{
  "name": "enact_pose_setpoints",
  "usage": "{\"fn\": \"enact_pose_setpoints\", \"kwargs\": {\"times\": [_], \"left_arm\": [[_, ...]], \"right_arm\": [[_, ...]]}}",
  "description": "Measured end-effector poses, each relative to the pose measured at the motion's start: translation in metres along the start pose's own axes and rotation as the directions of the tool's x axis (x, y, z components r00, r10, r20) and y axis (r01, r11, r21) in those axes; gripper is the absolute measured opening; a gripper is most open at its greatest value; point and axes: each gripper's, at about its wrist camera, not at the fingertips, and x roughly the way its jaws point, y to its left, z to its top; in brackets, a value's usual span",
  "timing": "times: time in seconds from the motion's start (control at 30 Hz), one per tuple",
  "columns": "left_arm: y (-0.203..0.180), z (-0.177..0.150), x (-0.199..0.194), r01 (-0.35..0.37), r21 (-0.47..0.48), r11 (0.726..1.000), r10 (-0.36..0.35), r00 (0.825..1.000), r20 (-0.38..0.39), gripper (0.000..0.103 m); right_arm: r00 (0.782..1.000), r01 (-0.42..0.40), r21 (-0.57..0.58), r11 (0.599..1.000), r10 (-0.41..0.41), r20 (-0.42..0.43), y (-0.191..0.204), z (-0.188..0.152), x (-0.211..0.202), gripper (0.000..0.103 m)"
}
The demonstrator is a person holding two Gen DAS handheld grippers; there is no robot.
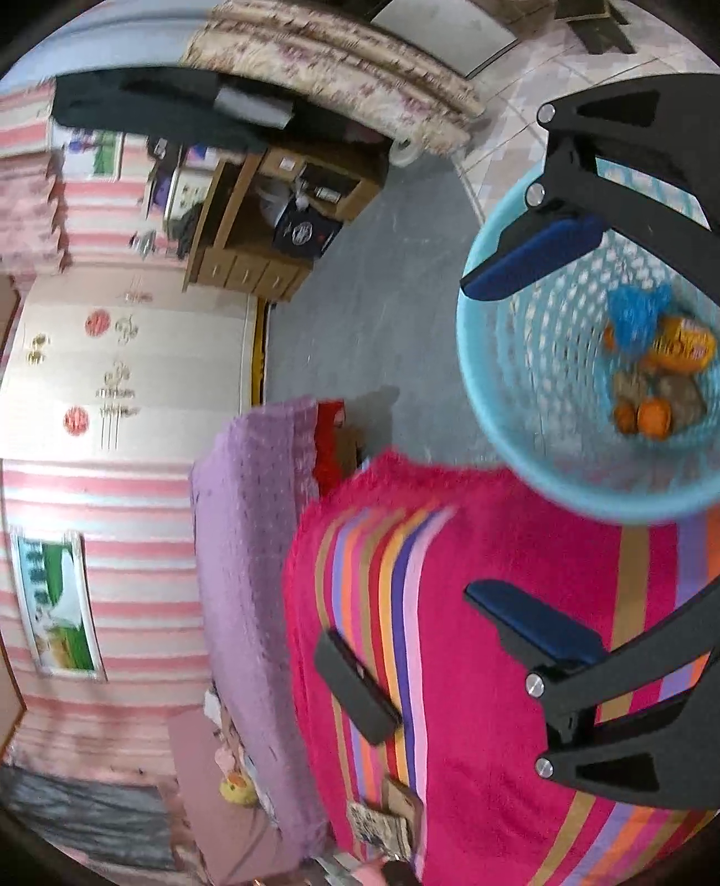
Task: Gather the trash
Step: 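Move the left gripper to the printed snack package and grasp it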
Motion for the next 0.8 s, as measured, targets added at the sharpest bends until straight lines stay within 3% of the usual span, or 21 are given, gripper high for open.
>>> {"fn": "enact_pose_setpoints", "kwargs": {"times": [0.3, 0.53, 0.8], "left_arm": [[0.086, -0.006, 0.03, -0.133, -0.043, 0.99, 0.131, 0.991, -0.04, 0.097], [0.142, 0.001, 0.074, -0.179, -0.117, 0.977, 0.166, 0.979, -0.116, 0.096], [0.179, 0.009, 0.137, -0.178, -0.128, 0.976, 0.151, 0.969, -0.197, 0.086]], "right_arm": [[0.992, -0.123, -0.05, 0.991, 0.122, -0.019, 0.083, 0.007, 0.013, 0.098], [0.987, -0.161, -0.098, 0.982, 0.158, -0.037, 0.135, 0.023, 0.042, 0.098], [0.983, -0.17, -0.127, 0.977, 0.158, -0.096, 0.157, 0.018, 0.068, 0.098]]}}
